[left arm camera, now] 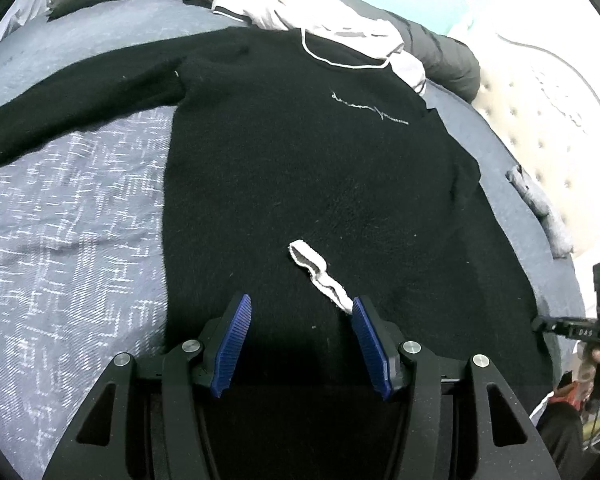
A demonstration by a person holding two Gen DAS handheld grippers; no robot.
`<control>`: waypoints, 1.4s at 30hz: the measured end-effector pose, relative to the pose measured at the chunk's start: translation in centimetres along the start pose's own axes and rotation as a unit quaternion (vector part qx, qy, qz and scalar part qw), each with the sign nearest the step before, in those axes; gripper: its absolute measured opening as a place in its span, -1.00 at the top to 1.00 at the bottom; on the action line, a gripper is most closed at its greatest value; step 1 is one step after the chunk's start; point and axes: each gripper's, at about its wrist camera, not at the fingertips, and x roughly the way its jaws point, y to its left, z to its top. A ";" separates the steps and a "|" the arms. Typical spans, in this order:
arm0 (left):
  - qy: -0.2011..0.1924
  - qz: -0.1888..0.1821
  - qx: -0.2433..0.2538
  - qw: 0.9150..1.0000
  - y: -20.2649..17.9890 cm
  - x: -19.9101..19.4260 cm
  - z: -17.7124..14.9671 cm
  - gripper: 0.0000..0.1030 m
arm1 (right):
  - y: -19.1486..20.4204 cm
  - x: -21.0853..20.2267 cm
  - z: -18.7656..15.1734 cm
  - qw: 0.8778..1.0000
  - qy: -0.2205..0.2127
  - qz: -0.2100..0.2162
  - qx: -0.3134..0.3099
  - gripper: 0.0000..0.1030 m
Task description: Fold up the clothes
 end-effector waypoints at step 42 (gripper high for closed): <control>-0.074 0.154 -0.277 0.946 30.1 -17.3 3.7 -0.15 | 14.1 3.9 5.5 0.959 -0.117 0.259 -0.005 0.55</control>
